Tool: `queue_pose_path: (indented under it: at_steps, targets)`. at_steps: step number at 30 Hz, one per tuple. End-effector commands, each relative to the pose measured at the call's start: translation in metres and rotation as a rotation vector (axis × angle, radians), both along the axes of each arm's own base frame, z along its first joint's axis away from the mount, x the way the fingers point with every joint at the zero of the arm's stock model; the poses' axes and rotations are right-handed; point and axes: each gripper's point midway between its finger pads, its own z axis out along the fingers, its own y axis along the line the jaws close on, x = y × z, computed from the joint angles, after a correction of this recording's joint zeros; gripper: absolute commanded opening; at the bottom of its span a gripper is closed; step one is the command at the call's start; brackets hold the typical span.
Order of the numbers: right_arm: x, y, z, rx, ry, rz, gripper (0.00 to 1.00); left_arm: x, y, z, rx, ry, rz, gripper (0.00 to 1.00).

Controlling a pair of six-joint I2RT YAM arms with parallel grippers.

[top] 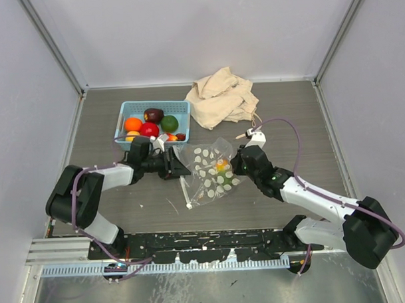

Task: Open the zip-top bag and remove the fake food
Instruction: Adjust the zipper food storage bag at the center of the board.

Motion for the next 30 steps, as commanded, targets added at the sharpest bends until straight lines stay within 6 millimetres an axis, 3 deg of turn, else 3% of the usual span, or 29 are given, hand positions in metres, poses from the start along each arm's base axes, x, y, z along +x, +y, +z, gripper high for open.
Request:
queue_pose_path:
  at_steps: [1, 7, 10, 17, 21, 24, 30]
  targets:
    - [0.006, -0.003, 0.003, 0.003, -0.021, -0.031, 0.01, 0.007, 0.015, 0.016, 0.034, -0.137, 0.061, 0.54]
    - [0.009, -0.006, 0.003, -0.006, -0.015, -0.039, 0.01, -0.006, 0.031, 0.028, 0.045, -0.199, 0.132, 0.65]
    - [0.009, -0.007, 0.003, -0.006, -0.014, -0.038, 0.01, -0.012, 0.044, 0.032, 0.084, -0.221, 0.182, 0.64]
    - [0.01, -0.004, 0.003, 0.001, -0.008, -0.029, 0.01, -0.024, 0.068, 0.006, 0.249, -0.121, 0.255, 0.15]
    - [0.01, -0.002, 0.004, 0.005, -0.006, -0.018, 0.01, -0.017, 0.056, 0.003, 0.214, -0.092, 0.2, 0.07]
    - [0.009, -0.001, 0.005, 0.01, -0.005, -0.01, 0.01, -0.009, 0.044, -0.004, 0.182, -0.062, 0.162, 0.06]
    - [0.006, 0.006, 0.007, 0.037, 0.001, 0.022, 0.01, -0.001, 0.007, 0.002, 0.112, -0.102, 0.076, 0.08]
